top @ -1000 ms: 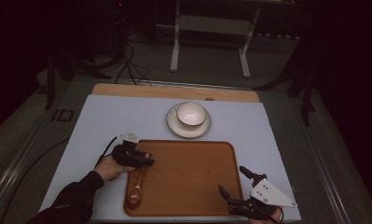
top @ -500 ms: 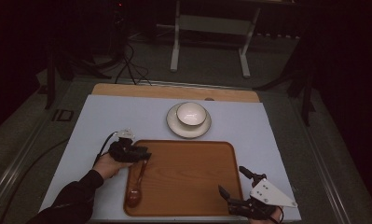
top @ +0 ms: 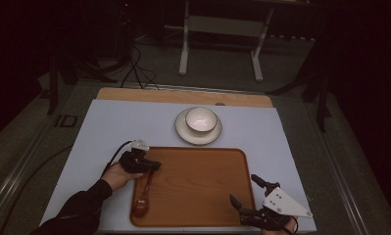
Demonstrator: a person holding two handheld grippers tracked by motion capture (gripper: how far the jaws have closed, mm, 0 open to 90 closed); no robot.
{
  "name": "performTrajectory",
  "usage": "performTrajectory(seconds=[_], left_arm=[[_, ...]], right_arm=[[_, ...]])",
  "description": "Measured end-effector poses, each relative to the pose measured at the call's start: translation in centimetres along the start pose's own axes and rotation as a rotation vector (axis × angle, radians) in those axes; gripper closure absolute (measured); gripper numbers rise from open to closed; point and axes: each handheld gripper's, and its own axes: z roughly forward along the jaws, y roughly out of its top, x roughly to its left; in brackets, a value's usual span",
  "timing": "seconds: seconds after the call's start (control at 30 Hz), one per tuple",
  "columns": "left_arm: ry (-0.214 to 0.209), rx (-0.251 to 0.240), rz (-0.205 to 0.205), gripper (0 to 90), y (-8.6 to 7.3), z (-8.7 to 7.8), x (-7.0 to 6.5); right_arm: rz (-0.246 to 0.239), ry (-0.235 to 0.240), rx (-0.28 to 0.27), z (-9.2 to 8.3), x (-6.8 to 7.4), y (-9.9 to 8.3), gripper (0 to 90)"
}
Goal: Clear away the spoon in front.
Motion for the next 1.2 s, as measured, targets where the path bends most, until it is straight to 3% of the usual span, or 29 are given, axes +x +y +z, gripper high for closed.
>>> performTrajectory(seconds=[0.47, 0.7, 0.83, 1.03, 1.2], left_arm=[[0.043, 0.007, -0.026, 88.7, -0.7, -1.3, 0.9], [0.029, -0.027, -0.031, 88.2, -0.6, -1.9, 0.8], [0.046, -0.061, -0.027, 81.9, -0.2, -2.6, 0.4], [0.016, -0.129, -0.005, 68.0, 0.7, -4.0, -1.0], [-0.006, -0.171, -0.012, 58.1, 1.5, -4.8, -2.1]], right_arm=[[0.001, 0.001, -0.001, 0.0, 0.0, 0.0, 12.5], [0.001, 0.001, -0.001, 0.0, 0.0, 0.0, 12.5], [0.003, -0.004, -0.005, 0.0, 0.0, 0.0, 12.5], [0.009, -0.007, -0.005, 0.0, -0.1, -0.1, 12.5], [0.007, -0.007, -0.006, 0.1, -0.1, -0.1, 12.5]])
